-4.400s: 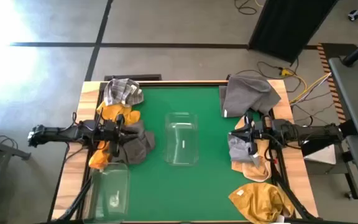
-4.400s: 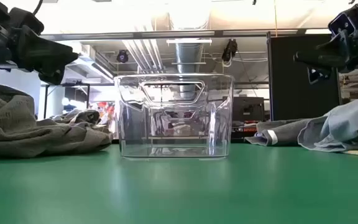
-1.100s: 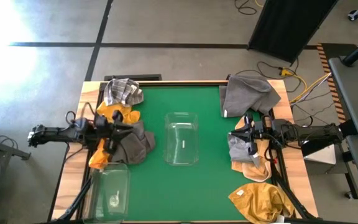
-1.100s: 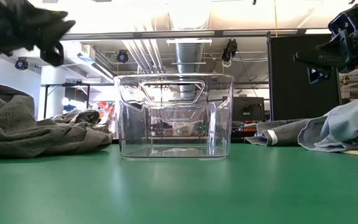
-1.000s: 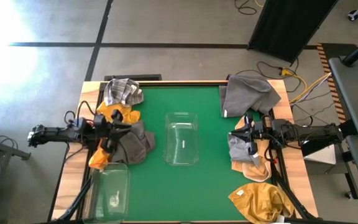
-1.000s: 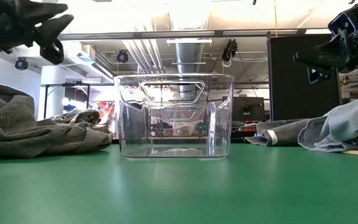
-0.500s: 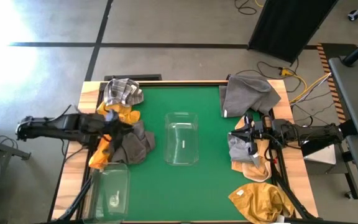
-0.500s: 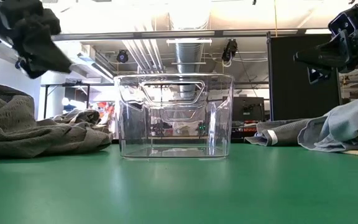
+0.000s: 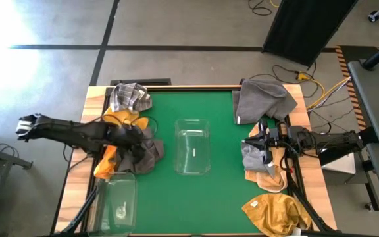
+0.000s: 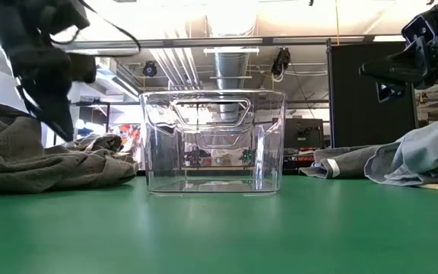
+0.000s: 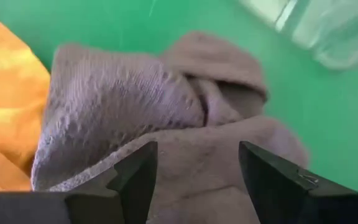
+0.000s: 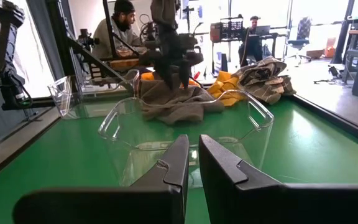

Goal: Sort towels by color in basket
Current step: Put the bottom gray towel into the top transparent bin

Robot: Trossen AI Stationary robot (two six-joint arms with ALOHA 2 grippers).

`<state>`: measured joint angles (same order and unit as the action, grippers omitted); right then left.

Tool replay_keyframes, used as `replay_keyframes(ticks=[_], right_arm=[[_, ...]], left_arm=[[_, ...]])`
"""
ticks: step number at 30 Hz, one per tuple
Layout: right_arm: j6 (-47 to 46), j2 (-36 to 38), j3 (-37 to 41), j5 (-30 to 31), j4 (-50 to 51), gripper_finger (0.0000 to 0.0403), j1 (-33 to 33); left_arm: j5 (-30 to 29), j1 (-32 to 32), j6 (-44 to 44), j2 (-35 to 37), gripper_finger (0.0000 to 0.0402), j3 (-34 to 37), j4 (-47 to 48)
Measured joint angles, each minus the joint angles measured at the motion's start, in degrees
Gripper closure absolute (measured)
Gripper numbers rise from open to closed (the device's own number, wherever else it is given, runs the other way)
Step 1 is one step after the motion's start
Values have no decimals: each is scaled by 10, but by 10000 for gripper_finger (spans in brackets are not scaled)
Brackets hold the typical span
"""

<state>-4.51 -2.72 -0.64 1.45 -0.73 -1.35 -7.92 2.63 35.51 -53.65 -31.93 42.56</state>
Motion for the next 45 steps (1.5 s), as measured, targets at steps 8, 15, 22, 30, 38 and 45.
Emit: replay_keyframes(ticks=[8, 15, 22, 30, 38, 45], right_arm=[[0, 0, 0, 0, 0, 374, 0], [0, 0, 0, 0, 0, 374, 0], [0, 0, 0, 0, 0, 374, 0], [0, 0, 0, 0, 0, 374, 0], [0, 0, 0, 0, 0, 374, 0], [3, 0, 0, 0, -1, 374, 0]], left_arm=[[0, 10, -86, -134, 192, -21, -40], [42, 47, -137, -242, 192, -30, -49], [45, 62, -134, -312, 243, -65, -34], [43, 71, -149, -286, 379, -112, -23], [30, 79, -189, -151, 384, -166, 1], [12, 53, -322, -49, 384, -196, -143]])
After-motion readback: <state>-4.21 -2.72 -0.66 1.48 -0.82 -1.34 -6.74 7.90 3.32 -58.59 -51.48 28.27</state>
